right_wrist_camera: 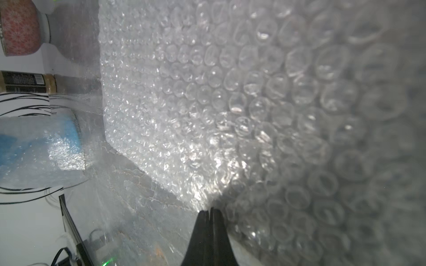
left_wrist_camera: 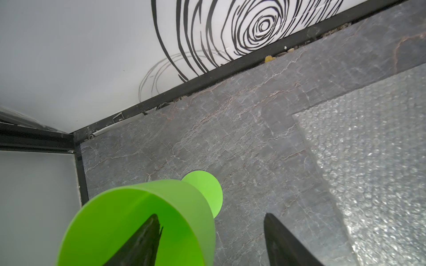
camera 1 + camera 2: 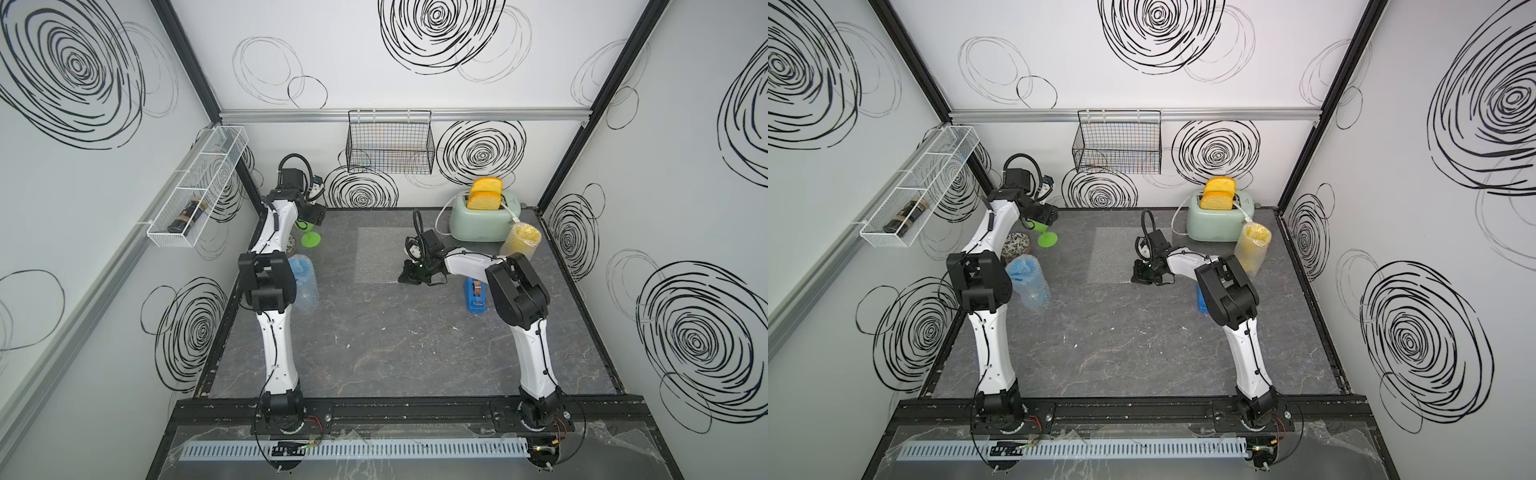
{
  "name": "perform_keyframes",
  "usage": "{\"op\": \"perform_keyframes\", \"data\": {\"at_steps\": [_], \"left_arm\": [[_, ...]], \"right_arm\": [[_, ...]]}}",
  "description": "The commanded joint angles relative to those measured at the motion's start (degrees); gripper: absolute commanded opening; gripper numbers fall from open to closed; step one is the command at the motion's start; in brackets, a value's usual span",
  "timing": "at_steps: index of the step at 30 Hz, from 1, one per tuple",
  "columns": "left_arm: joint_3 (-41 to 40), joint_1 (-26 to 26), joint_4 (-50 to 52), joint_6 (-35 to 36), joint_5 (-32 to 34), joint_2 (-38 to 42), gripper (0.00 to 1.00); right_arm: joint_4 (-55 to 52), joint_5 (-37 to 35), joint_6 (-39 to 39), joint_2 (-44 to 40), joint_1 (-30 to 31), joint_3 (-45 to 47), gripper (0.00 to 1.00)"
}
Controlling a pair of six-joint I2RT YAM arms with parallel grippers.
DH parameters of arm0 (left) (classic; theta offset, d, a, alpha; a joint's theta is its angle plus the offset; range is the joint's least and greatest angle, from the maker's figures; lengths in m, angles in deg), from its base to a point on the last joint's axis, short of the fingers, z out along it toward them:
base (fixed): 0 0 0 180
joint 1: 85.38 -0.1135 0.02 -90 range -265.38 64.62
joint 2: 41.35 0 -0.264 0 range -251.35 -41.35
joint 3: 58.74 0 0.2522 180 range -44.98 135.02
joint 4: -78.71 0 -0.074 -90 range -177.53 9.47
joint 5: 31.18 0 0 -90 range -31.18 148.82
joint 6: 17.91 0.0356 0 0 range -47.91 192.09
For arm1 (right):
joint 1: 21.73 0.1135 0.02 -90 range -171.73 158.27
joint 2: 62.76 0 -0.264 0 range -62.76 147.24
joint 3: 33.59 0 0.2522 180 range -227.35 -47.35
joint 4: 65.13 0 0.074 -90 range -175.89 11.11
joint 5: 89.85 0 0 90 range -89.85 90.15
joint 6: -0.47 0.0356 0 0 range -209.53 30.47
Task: Wrap wine glasses in bubble wrap
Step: Move the bubble wrap to the center of the board.
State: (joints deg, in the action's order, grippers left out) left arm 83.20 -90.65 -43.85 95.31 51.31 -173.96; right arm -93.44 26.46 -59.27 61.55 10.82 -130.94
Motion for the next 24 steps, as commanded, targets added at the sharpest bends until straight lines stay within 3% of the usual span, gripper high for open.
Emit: {"op": "perform_keyframes", "data": {"at_steps": [1, 13, 18, 21, 24], "left_arm": [[2.3, -0.1, 0.7, 2.4, 0.8, -1.0, 0.70], [0.4, 0.6, 3.1, 3.5, -0.2, 0.0, 0.53], [0.5, 0.7, 3.9, 3.4, -0.7, 0.4, 0.47], [0.7, 1.1, 4.0, 4.3, -0.3, 0.7, 0.42], [1.0, 1.2, 4.4, 4.5, -0.5, 1.2, 0.32]], "right_arm": [[-2.2, -1.7, 1.1, -2.7, 1.9, 5.9, 0.00], [2.8, -0.9, 9.1, -15.9, 8.9, 24.1, 0.00], [0.8, -3.3, 9.6, -22.3, 10.3, 24.5, 0.01], [-1.3, -6.2, 8.6, -27.6, 10.1, 24.1, 0.05], [-5.3, -10.6, 6.3, -32.6, 9.7, 23.4, 0.16]]}}
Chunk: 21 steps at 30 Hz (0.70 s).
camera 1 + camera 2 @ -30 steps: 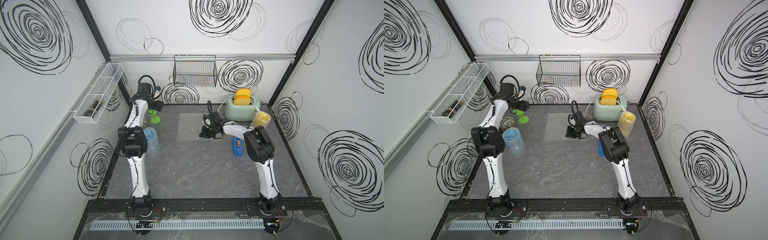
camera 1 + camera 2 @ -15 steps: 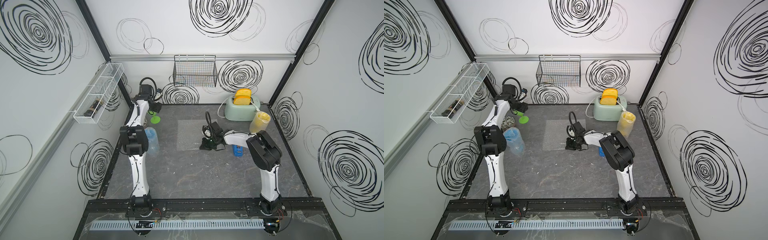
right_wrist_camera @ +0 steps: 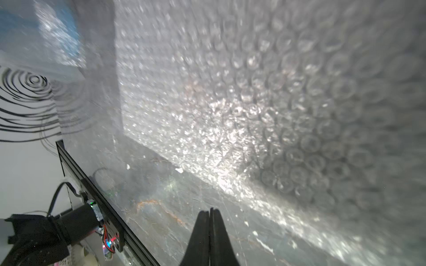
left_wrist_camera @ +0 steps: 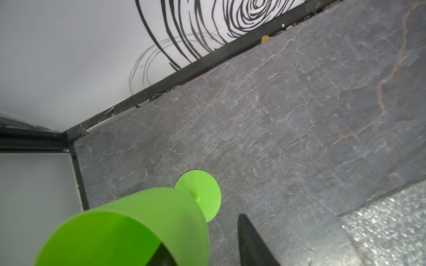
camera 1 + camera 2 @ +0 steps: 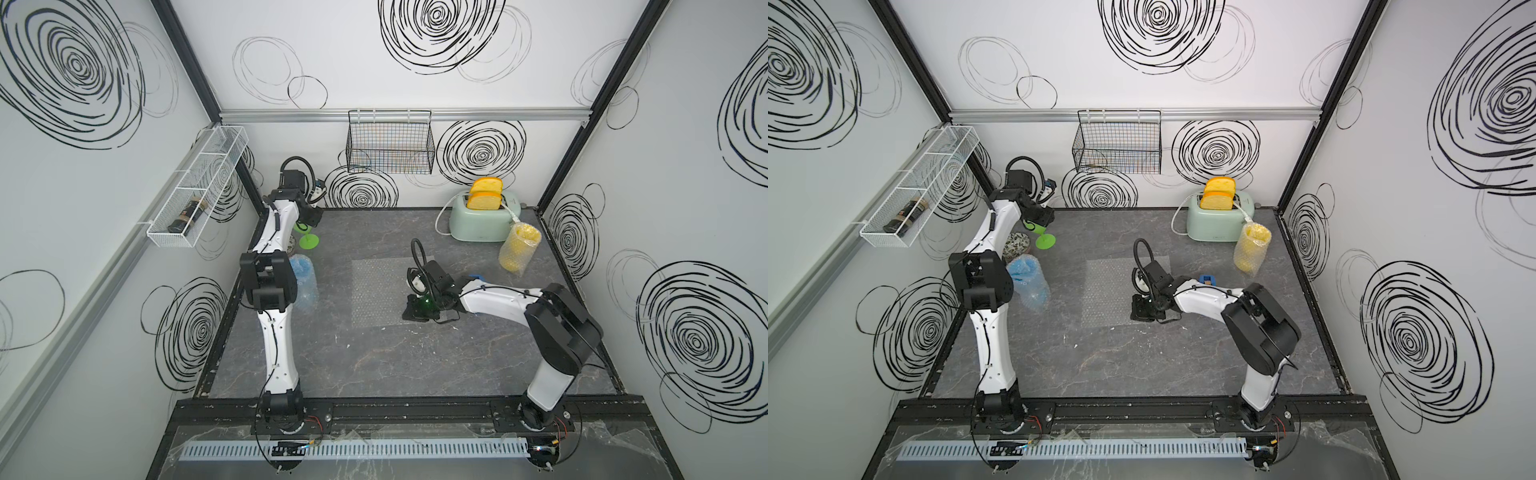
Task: Wrap wine glasses in bubble wrap
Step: Move the bubble wrap to the center of the board.
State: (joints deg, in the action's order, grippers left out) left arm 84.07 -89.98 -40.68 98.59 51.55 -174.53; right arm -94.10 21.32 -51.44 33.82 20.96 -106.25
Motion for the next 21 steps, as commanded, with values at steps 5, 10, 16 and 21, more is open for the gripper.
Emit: {"op": "perform_keyframes", "data": {"at_steps": [5, 10, 16, 21], "left_arm": [[0.0, 1.3, 2.7, 2.0, -1.0, 2.9, 0.14], [0.6, 3.0, 5.8, 2.1, -3.6, 5.0, 0.00], [0.0, 7.7, 10.9, 0.4, -11.8, 11.5, 0.00], [-6.1, 13.0, 12.7, -1.9, -24.2, 20.6, 0.00]], "right_arm": [[-10.4, -12.8, -6.3, -16.0, -4.1, -0.2, 0.50], [-14.5, -14.4, -13.1, -25.6, -12.1, 0.6, 0.97], [-2.6, -10.9, -26.6, -40.4, -15.0, 9.3, 0.97], [1.5, -10.3, -34.5, -42.8, -14.5, 11.1, 0.97]]}}
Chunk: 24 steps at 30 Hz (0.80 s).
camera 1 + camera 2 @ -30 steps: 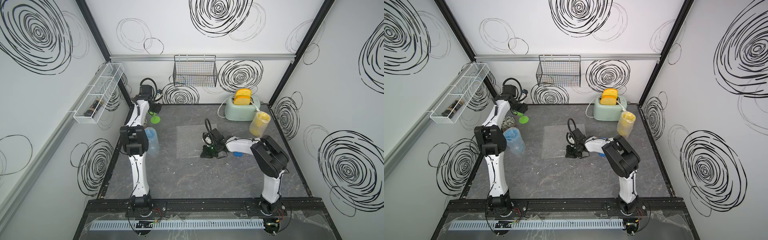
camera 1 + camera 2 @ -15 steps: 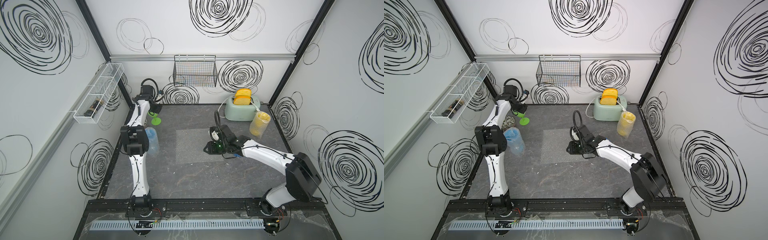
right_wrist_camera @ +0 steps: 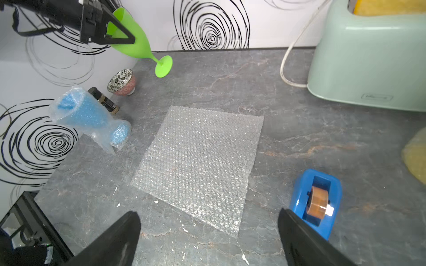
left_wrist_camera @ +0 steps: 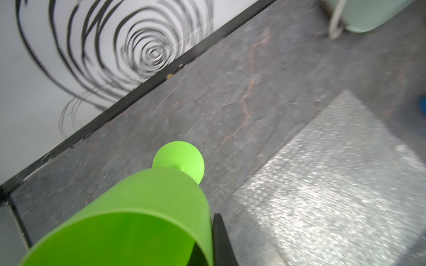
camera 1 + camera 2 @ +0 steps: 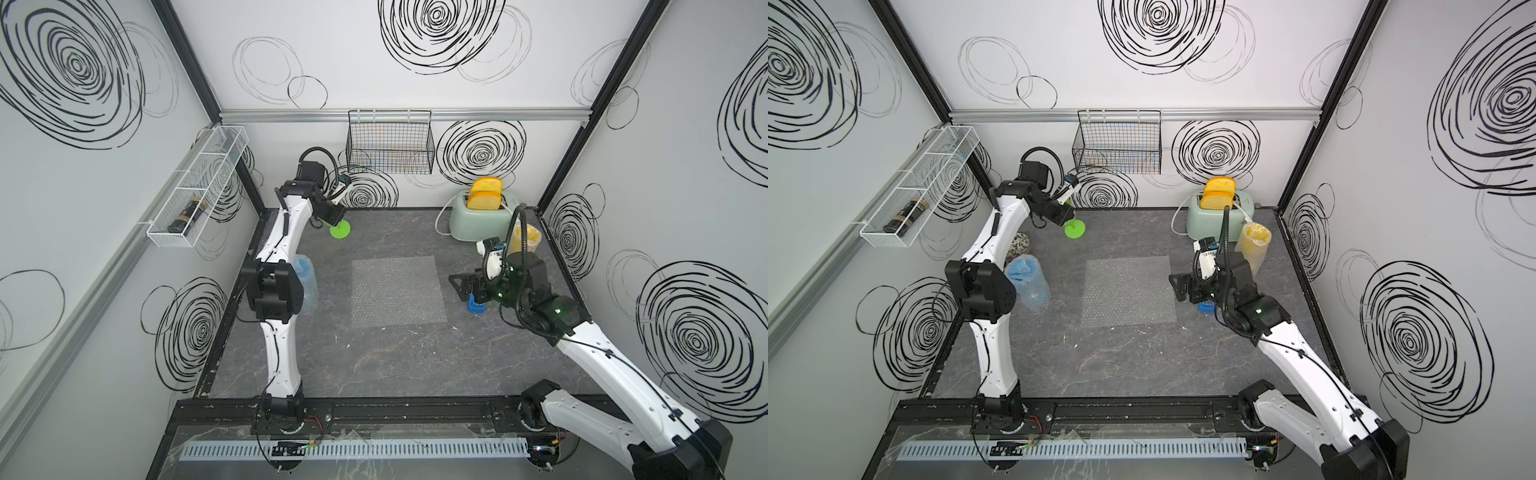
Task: Wrap wine glasses in bubble wrap
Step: Move the bubble wrap to the center of the board, then place the wine glass on the bubble wrap.
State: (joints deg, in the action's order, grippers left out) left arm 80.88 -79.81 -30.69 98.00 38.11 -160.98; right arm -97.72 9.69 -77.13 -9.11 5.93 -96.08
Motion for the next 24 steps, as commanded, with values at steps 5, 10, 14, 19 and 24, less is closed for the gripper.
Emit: {"op": "perform_keyframes", "data": {"at_steps": [5, 10, 14, 19, 24], "left_arm": [[-14.4, 7.8, 1.3, 0.0, -23.1, 17.0, 0.00], [-20.8, 12.6, 5.0, 5.8, -31.3, 23.7, 0.00], [-30.8, 14.8, 1.9, 9.7, -36.1, 30.7, 0.00], [-34.0, 19.6, 3.6, 15.5, -31.9, 33.4, 0.00], [-34.5, 21.0, 4.0, 16.2, -34.3, 33.3, 0.00]], "right_arm": [[13.6, -0.2, -21.4, -3.1, 6.3, 6.2, 0.96], [16.9, -3.6, -29.6, -1.9, 11.4, 7.3, 0.88], [15.4, -0.5, -30.4, 2.5, 13.5, 3.9, 0.75], [15.8, 2.3, -29.7, 7.0, 15.7, 1.7, 0.63], [15.5, 5.2, -28.7, 11.5, 16.4, 0.4, 0.55]]}}
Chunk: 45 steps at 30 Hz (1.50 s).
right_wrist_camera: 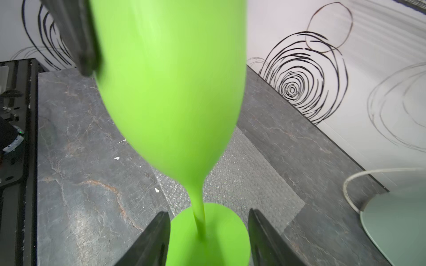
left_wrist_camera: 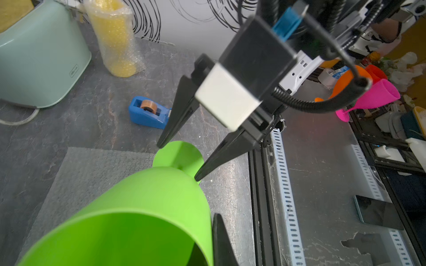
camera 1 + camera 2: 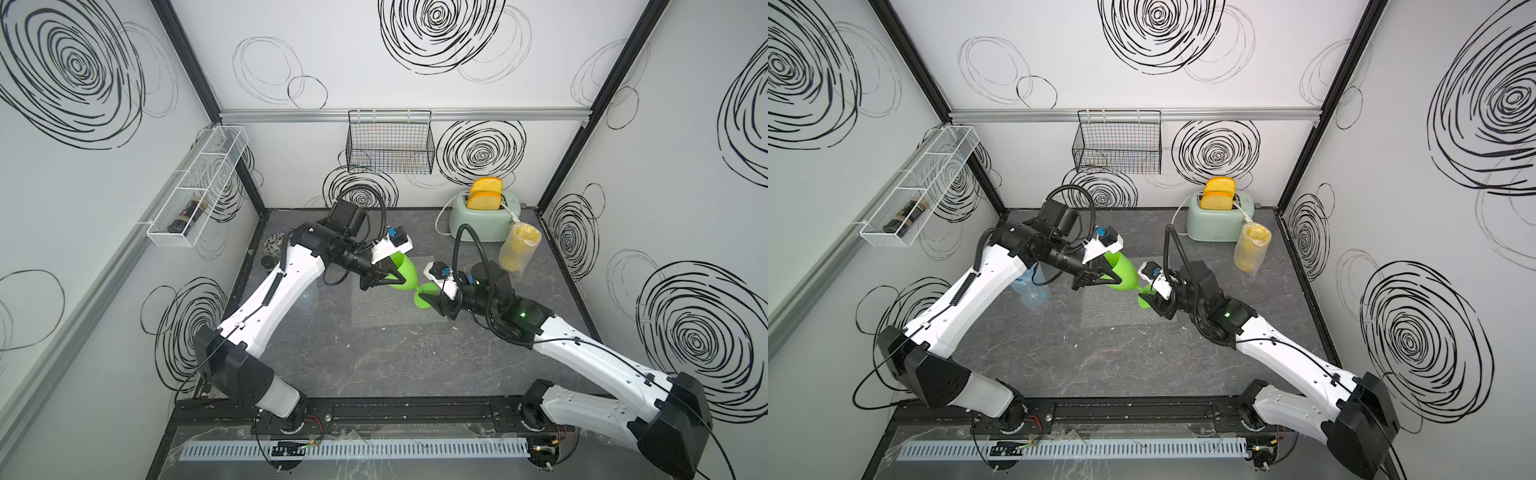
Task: Wrap wine glasses in bubble wrap
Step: Place the wine glass on the bubble wrap.
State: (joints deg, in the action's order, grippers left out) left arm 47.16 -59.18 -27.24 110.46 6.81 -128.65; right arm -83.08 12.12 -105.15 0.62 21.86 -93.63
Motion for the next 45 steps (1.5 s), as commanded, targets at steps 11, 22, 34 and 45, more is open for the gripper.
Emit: {"op": "perform_keyframes", "data": {"at_steps": [11, 22, 34, 45], "left_arm": [[1.8, 1.9, -0.7, 3.2, -2.7, 1.6, 0.37], [-5.5, -2.7, -26.8, -23.7, 11.0, 9.3, 0.97], [-26.2, -13.3, -43.2, -51.4, 12.3, 5.2, 0.97], [-32.6, -11.6, -47.2, -51.3, 13.6, 5.6, 0.97]], "right_arm": [[-0.1, 3.5, 4.9, 6.5, 0.8, -3.5, 0.00], [-0.6, 6.3, 33.8, 13.0, -2.3, -4.5, 0.00], [-16.7, 22.6, 50.6, 45.0, -8.1, -28.7, 0.00], [-15.2, 20.9, 54.1, 48.3, -8.7, -21.3, 0.00]]}}
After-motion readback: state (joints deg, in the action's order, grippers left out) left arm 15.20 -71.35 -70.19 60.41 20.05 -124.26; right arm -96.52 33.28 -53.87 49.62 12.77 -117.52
